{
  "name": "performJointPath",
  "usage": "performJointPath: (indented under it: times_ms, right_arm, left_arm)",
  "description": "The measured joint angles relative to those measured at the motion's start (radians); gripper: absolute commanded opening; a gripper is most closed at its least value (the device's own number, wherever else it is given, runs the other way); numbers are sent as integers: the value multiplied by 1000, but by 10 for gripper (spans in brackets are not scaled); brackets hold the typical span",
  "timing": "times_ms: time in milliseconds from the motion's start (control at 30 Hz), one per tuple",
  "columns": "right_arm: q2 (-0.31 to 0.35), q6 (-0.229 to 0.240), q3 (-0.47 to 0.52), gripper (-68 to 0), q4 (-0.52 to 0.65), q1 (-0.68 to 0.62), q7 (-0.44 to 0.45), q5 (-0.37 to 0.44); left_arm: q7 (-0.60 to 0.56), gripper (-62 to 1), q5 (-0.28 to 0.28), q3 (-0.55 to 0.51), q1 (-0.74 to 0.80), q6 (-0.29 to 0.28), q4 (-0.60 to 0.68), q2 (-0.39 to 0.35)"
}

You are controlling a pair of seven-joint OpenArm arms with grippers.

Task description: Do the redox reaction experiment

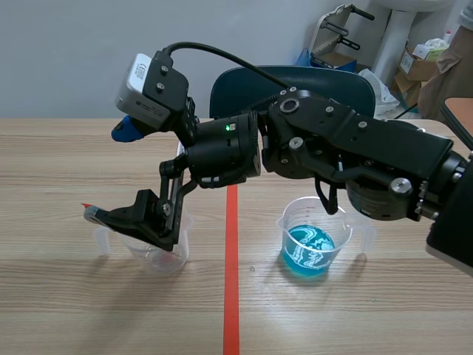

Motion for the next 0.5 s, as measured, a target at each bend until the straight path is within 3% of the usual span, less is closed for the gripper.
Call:
performJointPath:
  times_ms: [500]
  right_arm:
    - [0, 0, 0, 4, 0, 0, 18, 0]
  left_arm:
    - [0, 14, 0, 0, 0, 0, 0, 0]
